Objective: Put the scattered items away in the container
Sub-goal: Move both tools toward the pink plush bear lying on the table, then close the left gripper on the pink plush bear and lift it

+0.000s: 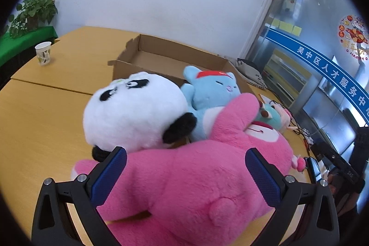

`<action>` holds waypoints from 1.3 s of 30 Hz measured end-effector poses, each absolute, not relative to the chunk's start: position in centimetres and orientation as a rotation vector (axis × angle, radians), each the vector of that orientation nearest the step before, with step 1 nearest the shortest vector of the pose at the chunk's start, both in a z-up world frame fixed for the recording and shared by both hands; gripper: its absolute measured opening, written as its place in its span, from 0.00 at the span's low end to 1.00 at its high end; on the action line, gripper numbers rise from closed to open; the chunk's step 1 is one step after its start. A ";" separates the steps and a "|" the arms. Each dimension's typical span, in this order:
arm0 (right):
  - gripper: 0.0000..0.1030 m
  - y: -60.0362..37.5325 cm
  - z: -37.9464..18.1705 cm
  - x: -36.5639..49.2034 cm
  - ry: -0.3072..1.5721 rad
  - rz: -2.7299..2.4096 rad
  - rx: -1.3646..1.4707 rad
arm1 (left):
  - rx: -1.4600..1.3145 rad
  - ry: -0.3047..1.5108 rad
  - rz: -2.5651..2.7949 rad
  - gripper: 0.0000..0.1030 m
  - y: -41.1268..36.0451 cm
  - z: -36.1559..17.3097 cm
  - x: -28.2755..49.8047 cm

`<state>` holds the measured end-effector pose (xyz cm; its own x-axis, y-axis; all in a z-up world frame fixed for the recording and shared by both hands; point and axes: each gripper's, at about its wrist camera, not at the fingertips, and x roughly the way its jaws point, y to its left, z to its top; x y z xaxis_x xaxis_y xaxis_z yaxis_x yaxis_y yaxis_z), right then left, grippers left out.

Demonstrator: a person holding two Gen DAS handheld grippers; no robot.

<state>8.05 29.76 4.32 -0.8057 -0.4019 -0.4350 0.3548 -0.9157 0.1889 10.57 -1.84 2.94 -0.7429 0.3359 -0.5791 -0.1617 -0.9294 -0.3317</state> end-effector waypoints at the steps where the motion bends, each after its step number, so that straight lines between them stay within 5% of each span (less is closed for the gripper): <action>1: 1.00 29.2 3.9 7.7 -0.152 -2.634 0.687 | -0.979 -0.370 2.661 0.99 -1.5 2.8 10.7; 14: 1.00 21.9 -0.7 2.8 0.061 -2.472 0.877 | -1.148 -0.402 2.579 1.00 -0.3 -2.6 11.8; 17: 1.00 22.4 -2.3 1.7 -0.054 -2.421 0.928 | -1.182 -0.548 2.517 1.00 -1.4 -3.9 11.2; 24: 1.00 23.3 -3.3 3.2 -0.134 -2.457 0.932 | -1.163 -0.523 2.531 0.99 -1.0 -3.8 10.9; 31: 0.85 22.6 -2.6 5.1 -0.111 -2.489 0.891 | -1.153 -0.598 2.474 0.69 -2.1 -3.1 10.8; 39: 0.69 22.9 -1.0 7.8 -0.103 -2.500 0.824 | -1.104 -0.536 2.479 0.52 -1.8 -1.6 12.3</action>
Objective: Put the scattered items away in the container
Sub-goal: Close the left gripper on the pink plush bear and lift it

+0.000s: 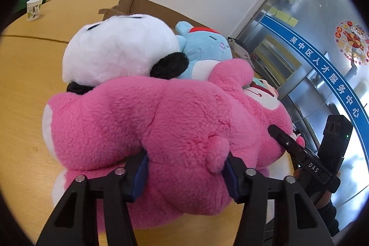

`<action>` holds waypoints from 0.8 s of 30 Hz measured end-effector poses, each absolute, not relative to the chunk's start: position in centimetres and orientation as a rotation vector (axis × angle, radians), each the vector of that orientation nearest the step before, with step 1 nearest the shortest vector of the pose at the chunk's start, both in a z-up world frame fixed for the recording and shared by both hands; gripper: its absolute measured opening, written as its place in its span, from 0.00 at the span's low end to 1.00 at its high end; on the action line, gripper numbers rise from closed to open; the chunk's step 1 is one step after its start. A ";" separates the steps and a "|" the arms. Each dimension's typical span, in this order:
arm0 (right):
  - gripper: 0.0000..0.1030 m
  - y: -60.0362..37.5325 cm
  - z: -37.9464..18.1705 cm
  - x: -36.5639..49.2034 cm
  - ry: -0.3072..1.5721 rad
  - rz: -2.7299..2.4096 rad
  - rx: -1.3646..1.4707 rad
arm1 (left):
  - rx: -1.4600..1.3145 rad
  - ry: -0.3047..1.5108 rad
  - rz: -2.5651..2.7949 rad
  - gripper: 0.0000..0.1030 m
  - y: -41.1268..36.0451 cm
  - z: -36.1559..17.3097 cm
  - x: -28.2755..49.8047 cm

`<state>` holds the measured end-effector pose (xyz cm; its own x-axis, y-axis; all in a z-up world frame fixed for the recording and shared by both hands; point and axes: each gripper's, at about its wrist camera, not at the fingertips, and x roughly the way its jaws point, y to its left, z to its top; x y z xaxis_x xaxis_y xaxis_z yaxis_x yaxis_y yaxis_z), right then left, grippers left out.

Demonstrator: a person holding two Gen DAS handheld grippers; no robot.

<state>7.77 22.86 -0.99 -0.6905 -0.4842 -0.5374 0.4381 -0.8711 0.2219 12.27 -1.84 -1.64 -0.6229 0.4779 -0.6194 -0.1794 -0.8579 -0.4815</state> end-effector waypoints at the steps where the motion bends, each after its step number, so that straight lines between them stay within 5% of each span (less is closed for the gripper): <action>1: 0.69 22.9 -0.7 8.3 -0.098 -2.507 0.808 | -1.092 -0.527 2.480 0.52 -1.8 -1.1 12.5; 12: 0.65 23.3 4.5 10.7 -0.172 -2.570 0.666 | -0.818 -0.340 2.586 0.52 -1.0 7.6 13.3; 24: 0.65 23.5 15.4 4.6 -0.203 -2.638 0.407 | -0.509 -0.188 2.742 0.52 -0.4 20.2 5.4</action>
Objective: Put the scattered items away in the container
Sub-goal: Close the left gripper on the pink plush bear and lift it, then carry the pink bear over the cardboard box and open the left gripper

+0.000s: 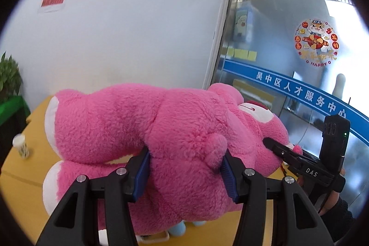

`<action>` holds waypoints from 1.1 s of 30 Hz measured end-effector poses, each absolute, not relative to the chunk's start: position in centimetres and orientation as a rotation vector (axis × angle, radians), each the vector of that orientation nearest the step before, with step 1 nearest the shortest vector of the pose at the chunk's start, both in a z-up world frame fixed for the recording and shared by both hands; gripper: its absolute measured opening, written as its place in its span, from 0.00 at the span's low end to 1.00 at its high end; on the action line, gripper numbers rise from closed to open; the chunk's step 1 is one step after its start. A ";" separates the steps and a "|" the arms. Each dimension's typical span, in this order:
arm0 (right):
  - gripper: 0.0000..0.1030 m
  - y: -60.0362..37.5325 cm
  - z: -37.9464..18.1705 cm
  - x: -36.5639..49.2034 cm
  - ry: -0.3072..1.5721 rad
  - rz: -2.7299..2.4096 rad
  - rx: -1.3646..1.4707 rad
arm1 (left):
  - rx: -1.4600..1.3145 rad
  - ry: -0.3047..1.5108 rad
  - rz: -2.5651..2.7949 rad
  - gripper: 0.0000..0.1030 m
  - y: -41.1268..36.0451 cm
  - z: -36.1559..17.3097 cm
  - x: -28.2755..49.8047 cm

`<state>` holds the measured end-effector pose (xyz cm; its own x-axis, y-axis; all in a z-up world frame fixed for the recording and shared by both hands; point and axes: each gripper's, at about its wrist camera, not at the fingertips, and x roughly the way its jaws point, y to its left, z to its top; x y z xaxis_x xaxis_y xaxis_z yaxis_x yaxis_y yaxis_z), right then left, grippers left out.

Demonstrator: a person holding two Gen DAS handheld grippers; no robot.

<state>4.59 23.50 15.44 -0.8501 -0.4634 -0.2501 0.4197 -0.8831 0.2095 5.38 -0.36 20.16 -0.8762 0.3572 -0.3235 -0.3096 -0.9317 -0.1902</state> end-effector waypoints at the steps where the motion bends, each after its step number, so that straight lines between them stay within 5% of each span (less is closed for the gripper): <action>1: 0.65 23.5 16.3 3.7 -0.205 -2.645 0.387 | -0.488 -0.166 2.741 0.52 -0.3 21.2 4.1; 15: 0.65 22.2 26.3 -14.8 -0.214 -2.693 0.263 | -0.424 -0.155 2.734 0.52 -1.2 27.2 -14.5; 22: 0.65 22.7 21.5 -24.6 -0.236 -2.756 0.388 | -0.663 -0.245 2.634 0.52 -1.2 20.3 -25.2; 33: 0.65 23.9 6.6 -35.3 -0.291 -2.749 0.935 | -1.172 -0.432 2.421 0.52 0.4 3.0 -35.5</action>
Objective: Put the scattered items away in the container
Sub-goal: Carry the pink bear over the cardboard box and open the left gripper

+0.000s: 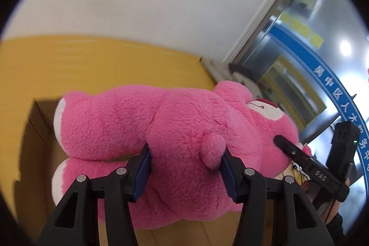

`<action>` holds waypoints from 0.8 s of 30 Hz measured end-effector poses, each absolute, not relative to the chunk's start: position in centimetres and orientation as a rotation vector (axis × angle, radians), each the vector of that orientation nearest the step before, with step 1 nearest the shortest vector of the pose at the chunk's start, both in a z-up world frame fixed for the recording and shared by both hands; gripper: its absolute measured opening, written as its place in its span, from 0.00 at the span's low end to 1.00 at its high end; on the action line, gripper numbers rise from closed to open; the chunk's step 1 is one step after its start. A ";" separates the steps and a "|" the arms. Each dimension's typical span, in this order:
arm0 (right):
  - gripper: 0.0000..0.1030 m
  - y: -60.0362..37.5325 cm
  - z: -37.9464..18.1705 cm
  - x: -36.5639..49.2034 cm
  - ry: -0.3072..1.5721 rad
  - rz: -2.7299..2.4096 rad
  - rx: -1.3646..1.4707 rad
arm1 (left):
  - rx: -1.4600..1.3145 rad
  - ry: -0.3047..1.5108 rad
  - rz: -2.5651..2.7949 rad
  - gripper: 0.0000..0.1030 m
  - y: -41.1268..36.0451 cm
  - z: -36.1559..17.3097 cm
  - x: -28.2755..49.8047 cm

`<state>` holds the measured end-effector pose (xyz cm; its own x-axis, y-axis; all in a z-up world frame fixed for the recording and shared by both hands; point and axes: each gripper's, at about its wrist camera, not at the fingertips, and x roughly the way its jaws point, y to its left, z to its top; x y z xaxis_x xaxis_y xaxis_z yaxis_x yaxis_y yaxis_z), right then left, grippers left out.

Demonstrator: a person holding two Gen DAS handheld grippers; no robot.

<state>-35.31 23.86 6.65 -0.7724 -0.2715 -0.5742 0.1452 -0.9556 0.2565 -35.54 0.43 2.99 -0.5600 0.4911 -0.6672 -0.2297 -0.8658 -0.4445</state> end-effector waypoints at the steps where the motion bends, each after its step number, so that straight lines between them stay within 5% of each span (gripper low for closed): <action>1: 0.65 23.8 5.9 -35.5 -0.281 -2.751 0.976 | -1.200 -0.420 2.416 0.46 0.7 2.5 -36.2; 16: 0.75 25.7 0.6 -38.7 -0.369 -2.701 1.332 | -1.216 -0.154 2.497 0.54 -0.7 4.0 -36.0; 22: 0.85 27.2 2.2 -37.4 -0.382 -2.634 1.365 | -1.257 0.037 2.583 0.54 -5.1 7.1 -30.8; 24: 1.00 27.9 3.5 -35.3 -0.366 -2.664 1.326 | -1.327 0.094 2.600 0.54 -7.5 6.1 -28.8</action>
